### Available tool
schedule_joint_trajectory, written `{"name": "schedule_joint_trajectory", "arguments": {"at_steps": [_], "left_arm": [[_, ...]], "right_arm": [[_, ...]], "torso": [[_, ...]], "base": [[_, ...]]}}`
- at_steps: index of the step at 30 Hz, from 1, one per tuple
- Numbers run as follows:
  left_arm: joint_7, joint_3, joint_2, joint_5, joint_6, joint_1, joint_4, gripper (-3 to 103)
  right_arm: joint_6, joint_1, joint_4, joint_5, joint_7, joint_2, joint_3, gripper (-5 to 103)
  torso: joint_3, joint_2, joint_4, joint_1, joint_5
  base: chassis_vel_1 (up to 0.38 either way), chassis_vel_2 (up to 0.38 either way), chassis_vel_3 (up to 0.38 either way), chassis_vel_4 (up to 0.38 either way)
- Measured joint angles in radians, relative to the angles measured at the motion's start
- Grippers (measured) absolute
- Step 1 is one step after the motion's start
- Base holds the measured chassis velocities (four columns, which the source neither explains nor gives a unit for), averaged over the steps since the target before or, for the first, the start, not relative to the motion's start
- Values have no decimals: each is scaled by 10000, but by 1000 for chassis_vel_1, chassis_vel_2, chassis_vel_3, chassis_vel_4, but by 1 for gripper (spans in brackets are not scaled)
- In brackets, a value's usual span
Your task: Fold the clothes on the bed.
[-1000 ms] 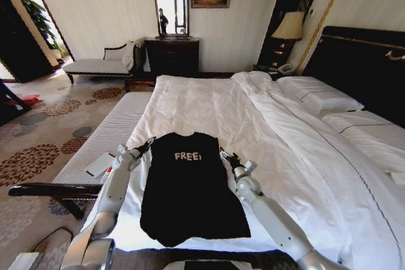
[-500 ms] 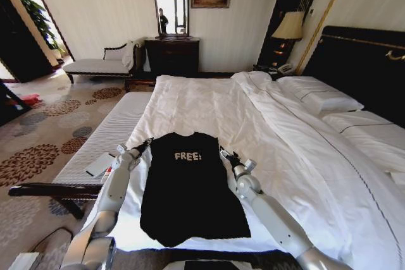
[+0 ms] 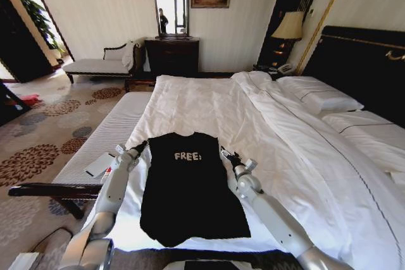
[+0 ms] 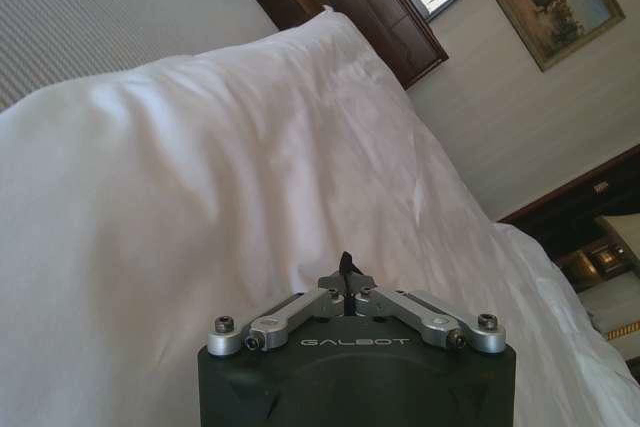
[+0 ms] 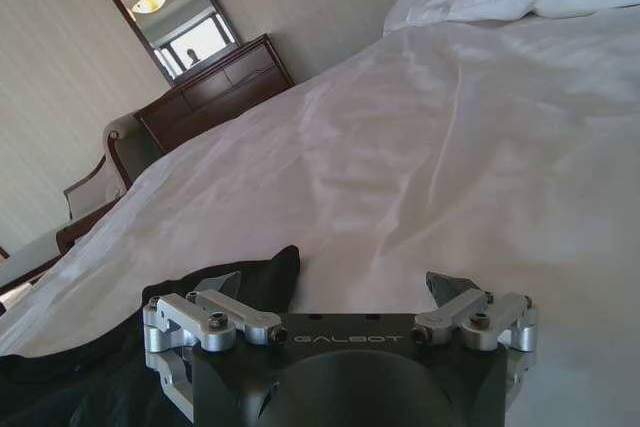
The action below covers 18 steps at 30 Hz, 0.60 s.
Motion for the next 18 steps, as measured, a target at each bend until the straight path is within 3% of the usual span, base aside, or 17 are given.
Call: {"name": "schedule_joint_trajectory", "arguments": {"at_steps": [7, 13, 18], "left_arm": [[-18, 288, 341, 0, -91, -561, 207, 0], [-69, 500, 346, 122, -126, -683, 215, 0], [-80, 590, 174, 239, -171, -708, 172, 0]], "right_arm": [[-526, 2024, -1262, 1743, -614, 148, -1010, 100], [-1072, 2963, -2658, 2225, -684, 640, -1657, 100], [-1132, 3328, -3843, 2528, -1473, 1136, -1654, 100]], "torso": [[0, 0, 4, 1, -1], [0, 0, 5, 2, 0], [1, 0, 4, 2, 0]], "base": [[0, 0, 0, 0], [0, 0, 0, 0], [0, 0, 0, 0]]}}
